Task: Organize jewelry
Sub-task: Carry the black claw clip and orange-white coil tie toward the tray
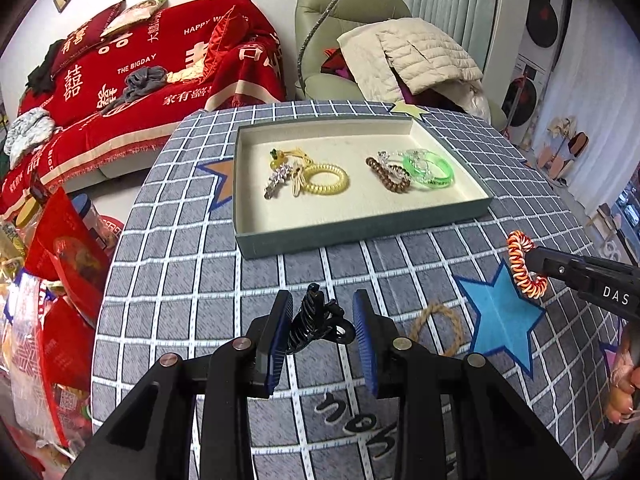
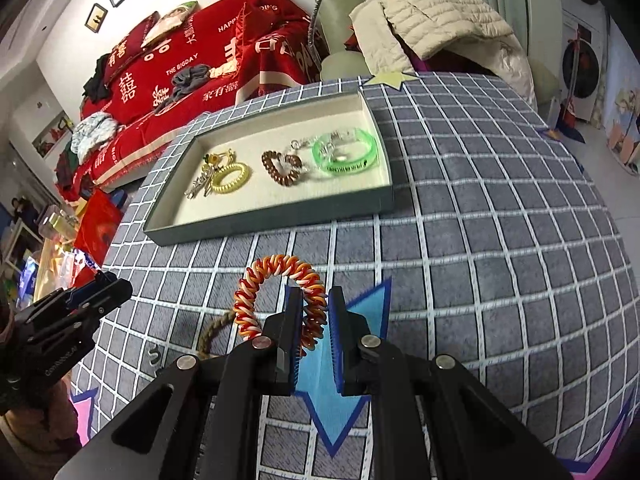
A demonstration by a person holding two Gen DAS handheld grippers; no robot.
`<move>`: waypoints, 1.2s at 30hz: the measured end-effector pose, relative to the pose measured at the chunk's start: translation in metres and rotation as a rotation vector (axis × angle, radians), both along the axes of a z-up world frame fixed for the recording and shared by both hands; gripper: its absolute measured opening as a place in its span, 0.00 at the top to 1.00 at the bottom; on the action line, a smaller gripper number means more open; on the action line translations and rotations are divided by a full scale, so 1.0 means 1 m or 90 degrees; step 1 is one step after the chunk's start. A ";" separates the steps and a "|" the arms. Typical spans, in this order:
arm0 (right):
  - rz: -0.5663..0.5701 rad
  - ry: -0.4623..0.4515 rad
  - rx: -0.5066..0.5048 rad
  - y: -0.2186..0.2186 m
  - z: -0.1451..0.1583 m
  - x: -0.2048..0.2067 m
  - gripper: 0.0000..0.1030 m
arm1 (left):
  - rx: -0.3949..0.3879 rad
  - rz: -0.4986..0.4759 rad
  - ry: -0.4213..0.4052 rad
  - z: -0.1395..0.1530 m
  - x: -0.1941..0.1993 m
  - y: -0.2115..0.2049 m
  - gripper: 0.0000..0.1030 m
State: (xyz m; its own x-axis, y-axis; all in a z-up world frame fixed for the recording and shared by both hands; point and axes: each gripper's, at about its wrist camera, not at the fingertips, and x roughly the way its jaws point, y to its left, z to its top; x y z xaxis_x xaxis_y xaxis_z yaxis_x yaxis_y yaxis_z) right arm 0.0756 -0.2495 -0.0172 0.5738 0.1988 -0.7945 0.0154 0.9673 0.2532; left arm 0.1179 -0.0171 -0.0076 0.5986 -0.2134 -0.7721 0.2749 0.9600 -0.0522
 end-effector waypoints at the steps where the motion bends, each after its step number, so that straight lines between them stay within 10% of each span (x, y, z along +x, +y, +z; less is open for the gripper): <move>1: 0.002 -0.001 -0.002 0.001 0.002 0.002 0.87 | 0.000 0.000 -0.001 0.001 0.002 -0.001 0.49; 36: -0.013 -0.021 -0.029 -0.002 0.009 0.130 0.87 | 0.012 0.045 -0.026 0.002 0.130 -0.028 0.49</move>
State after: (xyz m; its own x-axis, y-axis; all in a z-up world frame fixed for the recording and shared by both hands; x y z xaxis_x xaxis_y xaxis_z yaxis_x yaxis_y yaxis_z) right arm 0.2054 -0.2520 -0.0083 0.6032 0.1505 -0.7833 0.0279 0.9775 0.2093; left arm 0.2482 -0.0448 -0.0055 0.6423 -0.1550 -0.7506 0.2074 0.9779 -0.0244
